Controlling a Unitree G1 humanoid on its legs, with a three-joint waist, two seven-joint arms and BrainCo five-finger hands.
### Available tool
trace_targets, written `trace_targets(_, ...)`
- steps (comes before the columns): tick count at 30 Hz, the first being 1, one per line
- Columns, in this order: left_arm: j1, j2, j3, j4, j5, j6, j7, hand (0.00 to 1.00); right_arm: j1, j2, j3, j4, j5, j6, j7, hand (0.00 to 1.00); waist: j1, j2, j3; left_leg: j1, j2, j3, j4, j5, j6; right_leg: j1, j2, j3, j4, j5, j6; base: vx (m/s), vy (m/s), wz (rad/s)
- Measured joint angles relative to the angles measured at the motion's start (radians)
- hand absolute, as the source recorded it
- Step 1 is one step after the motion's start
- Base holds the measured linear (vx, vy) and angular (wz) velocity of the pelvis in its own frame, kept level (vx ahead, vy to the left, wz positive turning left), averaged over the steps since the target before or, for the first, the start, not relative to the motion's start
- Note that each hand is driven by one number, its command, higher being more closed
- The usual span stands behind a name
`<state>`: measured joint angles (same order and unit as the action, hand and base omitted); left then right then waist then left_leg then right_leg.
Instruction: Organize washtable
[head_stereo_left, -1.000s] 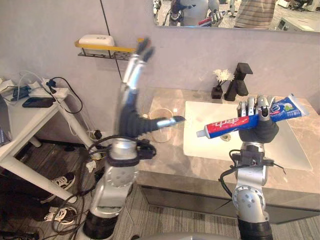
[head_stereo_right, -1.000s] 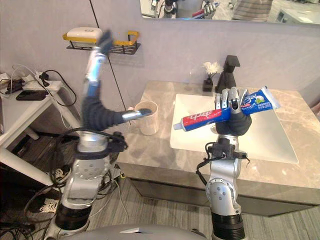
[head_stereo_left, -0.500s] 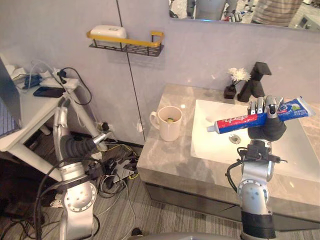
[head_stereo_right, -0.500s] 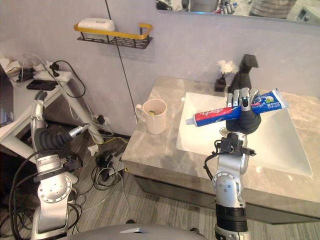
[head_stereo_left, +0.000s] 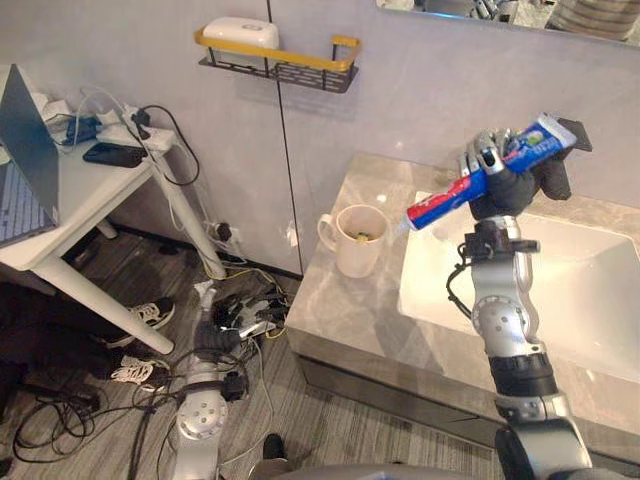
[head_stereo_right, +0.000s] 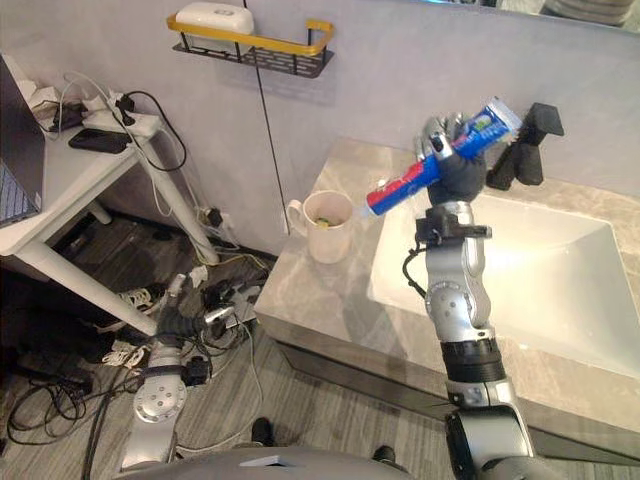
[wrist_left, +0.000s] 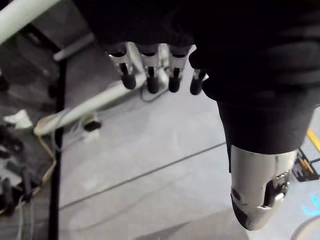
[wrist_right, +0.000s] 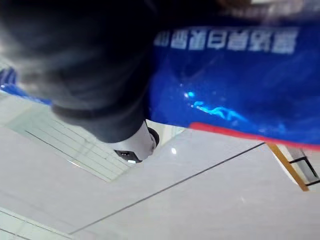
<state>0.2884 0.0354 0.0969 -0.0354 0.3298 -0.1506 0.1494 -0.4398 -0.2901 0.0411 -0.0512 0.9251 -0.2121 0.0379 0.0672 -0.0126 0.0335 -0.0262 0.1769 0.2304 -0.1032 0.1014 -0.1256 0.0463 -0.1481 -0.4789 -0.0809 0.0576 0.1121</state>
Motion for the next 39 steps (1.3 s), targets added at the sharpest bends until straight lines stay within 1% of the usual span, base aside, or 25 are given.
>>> trace_targets(3,0.000,0.001,-0.028,0.014,-0.010,0.000,-0.014,0.00,-0.077,-0.047,0.059,0.066,-0.015,0.029,0.000,1.00,0.002,-0.001,0.001,-0.001,0.000,0.000,0.000,0.002,0.001,-0.001,0.000,0.000,0.002,0.000,0.000,0.00,0.000,0.00)
trace_targets(6,0.001,0.002,-0.040,0.040,-0.010,0.000,-0.021,0.00,-0.128,-0.080,0.095,0.094,-0.041,0.044,0.003,1.00,0.003,-0.003,0.002,-0.005,0.000,0.000,0.000,0.004,0.002,-0.007,0.000,0.001,0.003,0.000,0.000,0.00,0.000,0.00)
trace_targets(9,0.004,0.002,-0.063,0.042,-0.011,0.000,-0.029,0.00,-0.184,-0.138,0.122,0.099,-0.055,0.061,0.005,1.00,0.006,-0.012,0.009,-0.009,0.000,-0.001,0.000,0.005,0.001,-0.010,0.000,0.000,0.002,0.001,-0.001,0.00,0.000,0.00)
trace_targets(14,0.004,0.002,-0.070,0.044,-0.020,0.000,-0.034,0.00,-0.270,-0.177,0.125,0.102,-0.058,0.062,0.005,1.00,0.008,-0.015,0.011,-0.021,0.000,-0.003,0.003,0.010,0.001,-0.020,0.000,-0.002,0.002,0.002,-0.001,0.00,0.000,0.00)
trace_targets(17,0.004,0.003,-0.089,0.045,-0.020,0.000,-0.034,0.00,-0.311,-0.215,0.162,0.104,-0.104,0.062,0.010,1.00,0.008,-0.015,0.011,-0.023,0.000,-0.003,0.009,0.018,-0.004,-0.020,0.000,-0.003,0.002,0.002,-0.002,0.00,0.000,0.00)
trace_targets(23,0.002,-0.001,-0.109,0.076,-0.020,0.000,-0.035,0.00,-0.370,-0.248,0.203,0.135,-0.151,0.062,0.031,1.00,0.005,-0.013,0.012,-0.024,0.001,-0.002,-0.001,0.025,-0.003,-0.020,0.001,-0.004,0.003,0.006,-0.005,-0.02,0.005,0.01)
trace_targets(27,0.001,0.000,-0.107,0.076,-0.020,0.000,-0.035,0.00,-0.370,-0.256,0.204,0.132,-0.163,0.062,0.049,1.00,0.008,-0.013,0.013,-0.035,0.000,0.000,-0.001,0.029,0.003,-0.030,0.001,-0.005,0.000,0.012,-0.006,-0.05,0.015,0.00)
trace_targets(34,0.003,0.000,-0.108,0.076,-0.020,0.000,-0.035,0.00,-0.370,-0.274,0.244,0.129,-0.201,0.068,0.072,1.00,0.016,-0.013,0.013,-0.036,0.000,0.008,-0.001,0.031,0.005,-0.032,0.002,-0.003,-0.008,0.020,-0.007,-0.01,0.003,-0.02)
trace_targets(39,0.003,0.000,-0.108,0.075,-0.020,0.000,-0.036,0.00,-0.369,-0.273,0.244,0.126,-0.212,0.069,0.072,1.00,0.022,-0.013,0.014,-0.038,0.000,0.007,-0.001,0.031,0.005,-0.033,0.002,-0.003,-0.008,0.024,-0.007,0.00,0.000,0.00)
